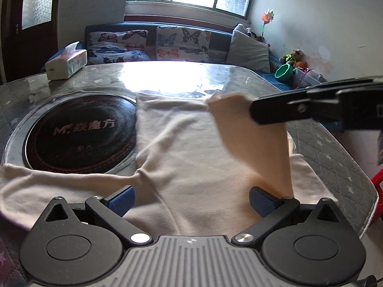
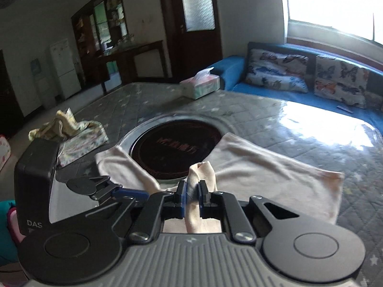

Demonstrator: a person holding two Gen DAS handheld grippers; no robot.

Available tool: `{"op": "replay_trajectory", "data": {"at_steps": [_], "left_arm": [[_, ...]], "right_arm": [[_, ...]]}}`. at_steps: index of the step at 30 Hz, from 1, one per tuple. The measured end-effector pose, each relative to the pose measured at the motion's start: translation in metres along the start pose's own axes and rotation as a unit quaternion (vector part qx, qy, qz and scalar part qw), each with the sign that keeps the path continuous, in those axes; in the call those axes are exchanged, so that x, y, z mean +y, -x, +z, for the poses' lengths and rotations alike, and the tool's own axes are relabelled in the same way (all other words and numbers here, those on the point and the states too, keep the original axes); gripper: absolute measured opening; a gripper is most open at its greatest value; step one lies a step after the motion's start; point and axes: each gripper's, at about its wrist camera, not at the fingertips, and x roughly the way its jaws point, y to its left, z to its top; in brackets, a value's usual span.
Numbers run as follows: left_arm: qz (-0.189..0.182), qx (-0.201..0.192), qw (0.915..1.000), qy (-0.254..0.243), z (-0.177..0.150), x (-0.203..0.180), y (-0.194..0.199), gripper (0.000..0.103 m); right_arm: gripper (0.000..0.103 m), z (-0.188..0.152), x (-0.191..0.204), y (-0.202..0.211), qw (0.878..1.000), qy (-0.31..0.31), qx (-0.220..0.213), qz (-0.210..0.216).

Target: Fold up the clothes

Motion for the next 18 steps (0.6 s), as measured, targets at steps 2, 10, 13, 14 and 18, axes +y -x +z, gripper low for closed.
{"op": "replay_trajectory", "data": {"at_steps": [2, 10, 13, 14, 18], "left_arm": [[0.002, 0.002, 1.0, 0.004, -0.001, 0.004, 0.0, 0.103], [0.006, -0.003, 1.0, 0.007, -0.002, 0.013, 0.01, 0.103], [0.002, -0.014, 0.9999, 0.009, 0.0, 0.016, 0.018, 0.102], [0.0, -0.017, 0.9998, 0.008, 0.0, 0.016, 0.02, 0.102], [-0.015, -0.028, 0.9995, -0.005, 0.004, 0.009, 0.023, 0.093]], "right_arm": [[0.015, 0.0, 0.001, -0.003, 1.0, 0.003, 0.004, 0.004], [0.016, -0.011, -0.023, 0.012, 0.999, 0.004, 0.014, -0.041], [0.016, -0.027, -0.045, 0.018, 0.996, 0.003, 0.034, -0.08], [0.016, -0.034, -0.051, 0.018, 0.995, -0.001, 0.043, -0.089], [0.016, -0.061, -0.074, 0.017, 0.991, -0.023, 0.077, -0.108]]}}
